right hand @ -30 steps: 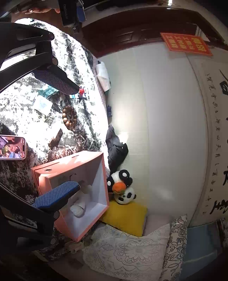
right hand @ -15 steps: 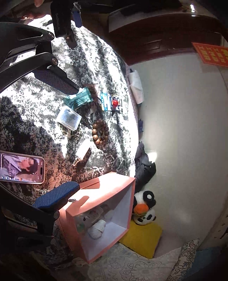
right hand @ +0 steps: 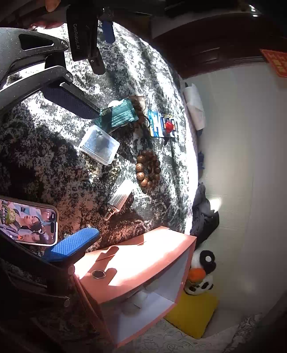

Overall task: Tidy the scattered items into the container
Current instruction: 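Grasp the teal packet with the left tool while the right tool approaches the clear box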

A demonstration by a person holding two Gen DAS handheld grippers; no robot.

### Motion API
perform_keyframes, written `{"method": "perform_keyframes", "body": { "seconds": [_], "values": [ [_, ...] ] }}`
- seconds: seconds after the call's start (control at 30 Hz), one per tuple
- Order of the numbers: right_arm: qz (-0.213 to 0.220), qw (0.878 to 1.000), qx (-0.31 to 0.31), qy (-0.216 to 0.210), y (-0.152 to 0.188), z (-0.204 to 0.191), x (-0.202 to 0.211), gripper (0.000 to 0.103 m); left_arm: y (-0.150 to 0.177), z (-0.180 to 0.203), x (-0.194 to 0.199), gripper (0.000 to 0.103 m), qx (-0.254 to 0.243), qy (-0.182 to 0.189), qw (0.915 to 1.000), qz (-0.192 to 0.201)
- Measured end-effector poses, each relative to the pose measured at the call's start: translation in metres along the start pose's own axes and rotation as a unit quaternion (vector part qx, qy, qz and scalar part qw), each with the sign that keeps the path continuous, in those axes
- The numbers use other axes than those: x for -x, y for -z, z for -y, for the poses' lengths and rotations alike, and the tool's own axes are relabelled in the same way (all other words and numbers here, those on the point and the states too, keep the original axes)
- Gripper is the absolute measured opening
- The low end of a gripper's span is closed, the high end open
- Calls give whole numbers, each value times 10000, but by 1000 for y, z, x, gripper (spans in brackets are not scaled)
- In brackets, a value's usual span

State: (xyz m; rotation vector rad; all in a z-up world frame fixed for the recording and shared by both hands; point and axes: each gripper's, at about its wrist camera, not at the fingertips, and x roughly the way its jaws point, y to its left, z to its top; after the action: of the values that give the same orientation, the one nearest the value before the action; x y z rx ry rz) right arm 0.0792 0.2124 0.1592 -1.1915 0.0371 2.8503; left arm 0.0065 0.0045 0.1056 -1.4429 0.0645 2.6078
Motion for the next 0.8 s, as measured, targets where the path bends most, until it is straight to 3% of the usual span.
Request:
{"method": "perform_keyframes", "body": {
  "seconds": [0.8],
  "values": [
    [-553, 9983, 87, -128, 6, 3, -75, 101, -38, 41, -79, 102, 8, 278, 9986, -461]
  ]
}}
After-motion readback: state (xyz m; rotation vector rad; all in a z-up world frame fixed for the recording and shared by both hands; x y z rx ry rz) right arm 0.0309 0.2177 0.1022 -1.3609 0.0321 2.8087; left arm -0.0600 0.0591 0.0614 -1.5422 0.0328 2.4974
